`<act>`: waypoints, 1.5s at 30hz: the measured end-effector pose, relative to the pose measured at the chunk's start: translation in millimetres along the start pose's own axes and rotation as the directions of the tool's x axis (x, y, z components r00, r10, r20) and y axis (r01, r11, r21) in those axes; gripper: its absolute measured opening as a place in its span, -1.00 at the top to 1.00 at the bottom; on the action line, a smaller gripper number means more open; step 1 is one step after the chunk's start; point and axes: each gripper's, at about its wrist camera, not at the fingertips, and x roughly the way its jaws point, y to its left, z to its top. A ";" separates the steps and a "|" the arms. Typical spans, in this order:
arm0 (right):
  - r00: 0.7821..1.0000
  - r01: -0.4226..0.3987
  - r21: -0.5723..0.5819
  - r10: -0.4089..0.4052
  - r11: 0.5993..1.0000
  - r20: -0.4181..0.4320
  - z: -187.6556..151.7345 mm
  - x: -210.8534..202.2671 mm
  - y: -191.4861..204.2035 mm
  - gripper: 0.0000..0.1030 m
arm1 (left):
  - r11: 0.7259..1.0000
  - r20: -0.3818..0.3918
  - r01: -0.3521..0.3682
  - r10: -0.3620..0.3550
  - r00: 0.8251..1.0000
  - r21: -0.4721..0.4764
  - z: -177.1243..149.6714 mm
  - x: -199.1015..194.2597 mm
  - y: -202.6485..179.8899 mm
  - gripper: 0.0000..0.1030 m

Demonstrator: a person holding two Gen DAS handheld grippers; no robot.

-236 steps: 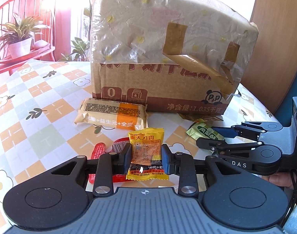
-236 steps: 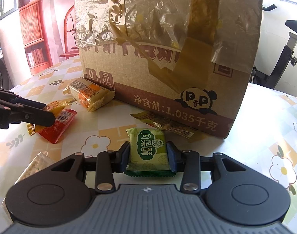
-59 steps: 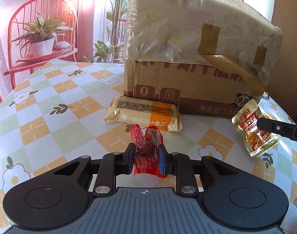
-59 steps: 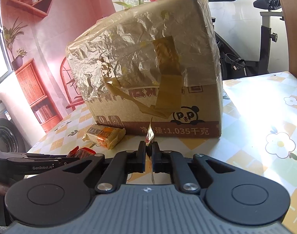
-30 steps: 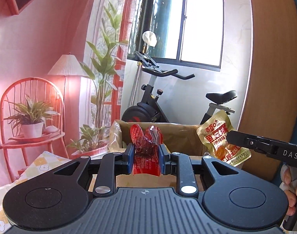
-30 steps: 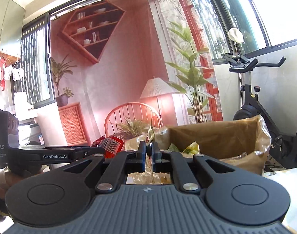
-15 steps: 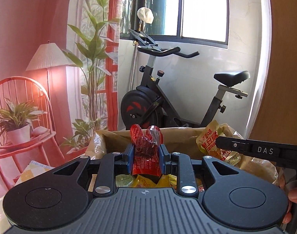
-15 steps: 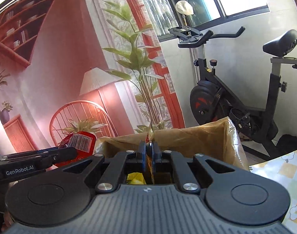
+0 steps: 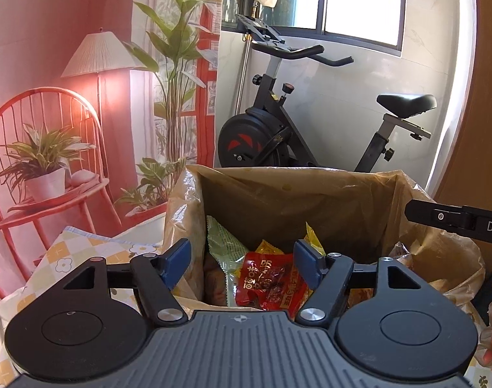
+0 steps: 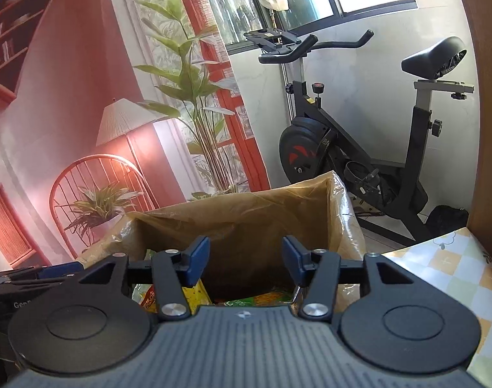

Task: Organize snacks
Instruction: 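Carry both packets over the lined box and open both tools to drop them, then move both tools back to the table and grasp the cracker packet with the right tool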

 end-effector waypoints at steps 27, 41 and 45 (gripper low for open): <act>0.998 -0.052 -0.211 0.057 0.976 0.019 -87.8 -67.0 73.5 -0.81 | 1.000 -0.016 0.014 -0.015 1.000 -0.028 -78.0 -96.8 36.3 -0.76; 0.954 -0.118 -0.259 0.037 0.959 -0.298 -185.1 -54.6 88.8 -0.81 | 0.999 -0.144 -0.031 0.024 0.989 -0.045 -141.6 -100.8 60.4 -0.76; 0.913 -0.147 -0.292 0.016 0.945 -0.408 -210.7 -50.4 91.6 -0.80 | 0.999 -0.176 -0.037 0.030 0.984 -0.035 -152.7 -96.1 61.9 -0.76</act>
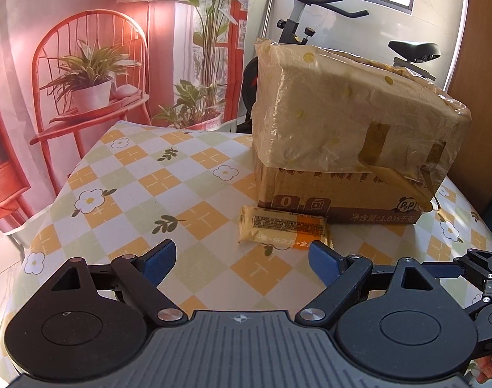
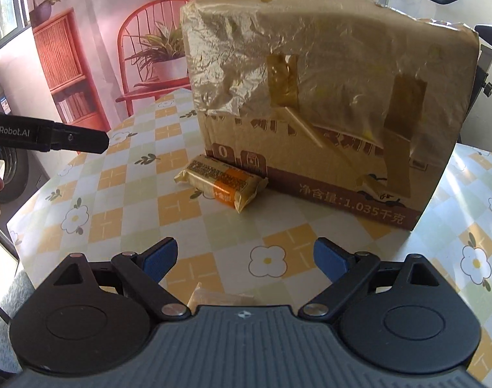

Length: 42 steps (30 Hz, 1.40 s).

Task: Organize snacks
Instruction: 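Move both tools back to the table and grasp the cracker packet with the right tool, then grasp the orange-labelled bread bar with the left tool while the right tool holds the crackers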

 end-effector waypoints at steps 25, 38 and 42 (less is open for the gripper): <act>0.996 0.028 -0.118 -0.037 0.993 -0.083 -22.5 41.2 -22.7 0.02 | 0.995 -0.045 0.092 -0.090 0.995 0.036 11.5 55.2 -5.6 -0.70; 0.990 0.101 -0.053 -0.095 0.994 0.100 -33.7 45.4 -59.7 0.03 | 0.994 -0.038 0.066 -0.070 0.997 -0.090 32.4 139.2 10.7 -0.67; 0.990 0.096 -0.054 -0.089 0.994 0.112 -34.5 46.8 -59.6 0.03 | 0.990 -0.045 0.107 -0.111 0.993 -0.089 35.7 152.4 6.1 -0.67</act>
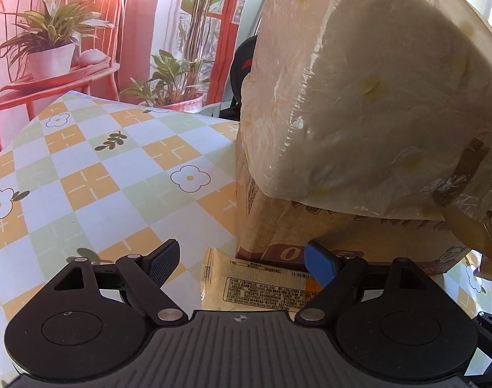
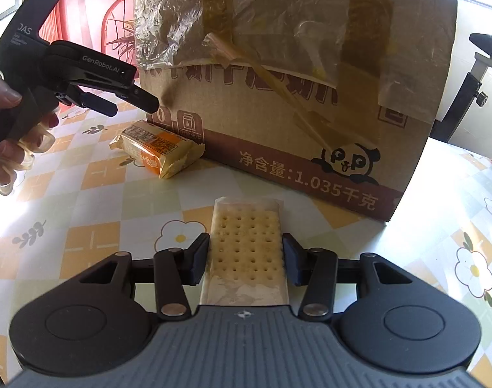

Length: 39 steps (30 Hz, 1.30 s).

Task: Organize snacks
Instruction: 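Grasp the orange-labelled bread bar with the left tool while the right tool holds the crackers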

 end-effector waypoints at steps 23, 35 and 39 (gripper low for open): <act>1.000 0.000 0.011 0.000 1.000 0.013 -2.9 -0.1 -1.6 0.03 | 0.952 -0.094 0.214 -0.198 0.976 0.218 -51.5 -49.6 -49.0 -0.67; 0.999 0.043 0.053 -0.044 0.998 0.019 -4.4 -1.5 -5.4 0.04 | 0.914 -0.133 0.148 -0.105 0.986 0.377 -37.5 0.3 -71.5 -0.65; 0.999 0.046 0.065 -0.047 0.997 0.019 -4.5 -1.7 -8.2 0.05 | 0.921 -0.147 0.142 -0.094 0.985 0.363 -46.9 7.6 -69.5 -0.58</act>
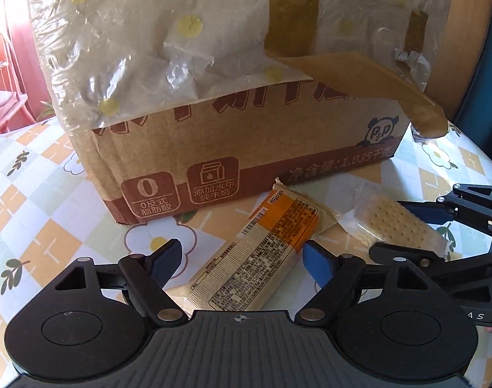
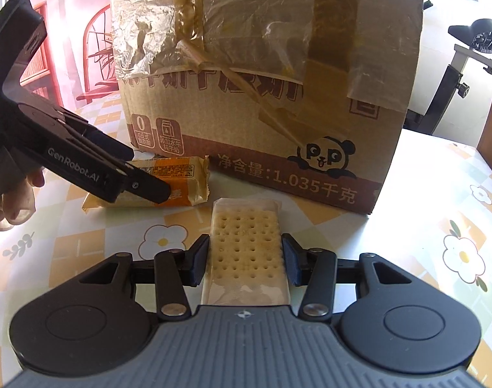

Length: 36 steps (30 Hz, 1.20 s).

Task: Organize snacks
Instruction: 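Grasp the orange-labelled bread bar with the left tool while the right tool holds the crackers, then carry both packets over the lined box and open both tools to drop them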

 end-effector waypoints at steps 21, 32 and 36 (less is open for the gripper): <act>1.000 0.004 0.003 -0.004 1.000 0.000 -0.1 -0.1 1.8 0.05 | 0.959 0.058 -0.201 0.216 0.975 -0.199 -53.5 -36.8 -28.9 0.26; 1.000 -0.009 0.016 0.009 1.000 0.010 -1.6 -2.4 0.1 0.06 | 0.949 0.085 -0.218 0.243 0.966 -0.229 -61.3 -52.0 -34.1 0.26; 0.999 -0.018 0.018 0.017 1.000 0.036 -3.1 -6.8 0.7 0.06 | 0.944 0.118 -0.228 0.261 0.958 -0.238 -61.5 -62.7 -37.5 0.26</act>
